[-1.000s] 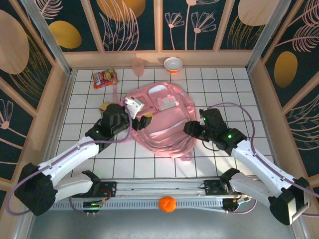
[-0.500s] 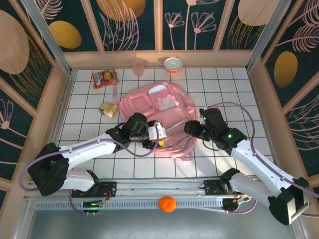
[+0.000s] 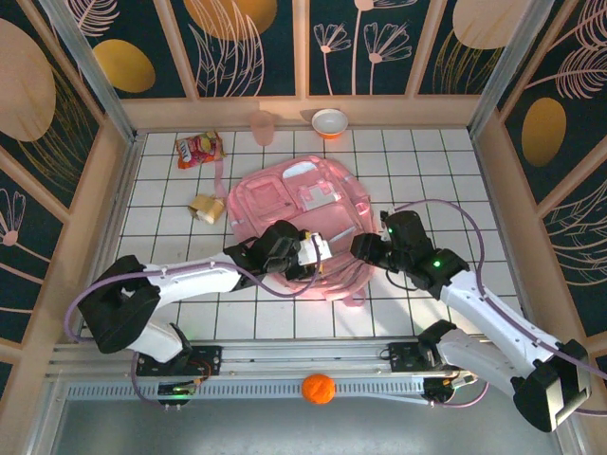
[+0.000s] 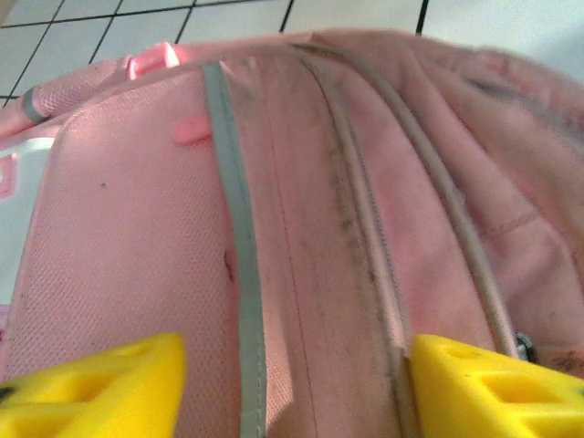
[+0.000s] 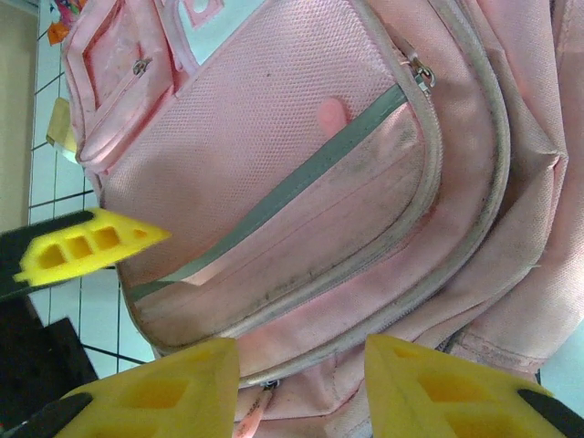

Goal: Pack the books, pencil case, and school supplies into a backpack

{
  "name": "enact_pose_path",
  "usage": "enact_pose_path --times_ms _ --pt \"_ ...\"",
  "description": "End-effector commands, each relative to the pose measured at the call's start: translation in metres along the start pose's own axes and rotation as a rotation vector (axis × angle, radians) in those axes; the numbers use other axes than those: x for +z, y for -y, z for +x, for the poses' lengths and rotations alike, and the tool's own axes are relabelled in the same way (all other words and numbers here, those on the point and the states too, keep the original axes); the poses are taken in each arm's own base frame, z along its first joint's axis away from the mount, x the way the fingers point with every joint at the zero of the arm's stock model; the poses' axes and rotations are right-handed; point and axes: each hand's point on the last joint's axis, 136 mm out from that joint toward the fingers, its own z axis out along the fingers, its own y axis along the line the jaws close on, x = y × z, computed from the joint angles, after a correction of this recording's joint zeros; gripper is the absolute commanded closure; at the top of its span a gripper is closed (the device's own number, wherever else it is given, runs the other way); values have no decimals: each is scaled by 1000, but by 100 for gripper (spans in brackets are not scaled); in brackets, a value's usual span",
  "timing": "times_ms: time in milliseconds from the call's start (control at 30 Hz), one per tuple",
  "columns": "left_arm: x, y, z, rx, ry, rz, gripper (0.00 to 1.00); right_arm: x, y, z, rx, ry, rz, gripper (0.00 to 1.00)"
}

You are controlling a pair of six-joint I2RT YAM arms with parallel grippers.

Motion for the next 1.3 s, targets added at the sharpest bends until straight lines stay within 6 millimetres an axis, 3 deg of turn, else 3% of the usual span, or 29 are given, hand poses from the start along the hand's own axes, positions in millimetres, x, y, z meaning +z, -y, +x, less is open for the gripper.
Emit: enact_pose_path --times_ms 0,100,133,333,567,633,733,833,900,1067,1233,1267 --pt "-4 -14 -8 -82 14 -62 61 -1 2 -1 9 24 -7 60" --pt "-28 -19 -37 -187 163 -74 95 0 -1 2 -6 18 -19 61" --pt "-37 -26 -46 -230 212 -99 100 0 -4 3 -17 15 -29 61" --pt "-71 -46 -82 -349 353 -136 100 -4 -16 21 -62 -15 -47 61" --pt "-91 -71 -95 -434 438 -178 100 -3 -51 36 -113 -37 -169 60" --pt "-90 -73 -92 -420 420 -173 100 3 -46 37 -85 -31 -143 59" --pt "-82 -60 -80 -333 343 -132 100 13 -15 33 53 -15 6 57" --pt "-71 -42 -60 -215 242 -72 63 20 -15 33 95 -39 -19 57" --pt "-61 -32 -43 -130 145 -29 45 22 -17 28 107 -36 -33 57" --pt "-35 -24 -21 -27 -50 -18 30 23 -8 17 125 -34 -15 56" --pt "-10 -6 -15 -12 -128 23 24 18 13 11 158 -26 24 56" --pt "-6 -4 -24 -18 -117 34 22 18 17 11 164 -27 30 56"
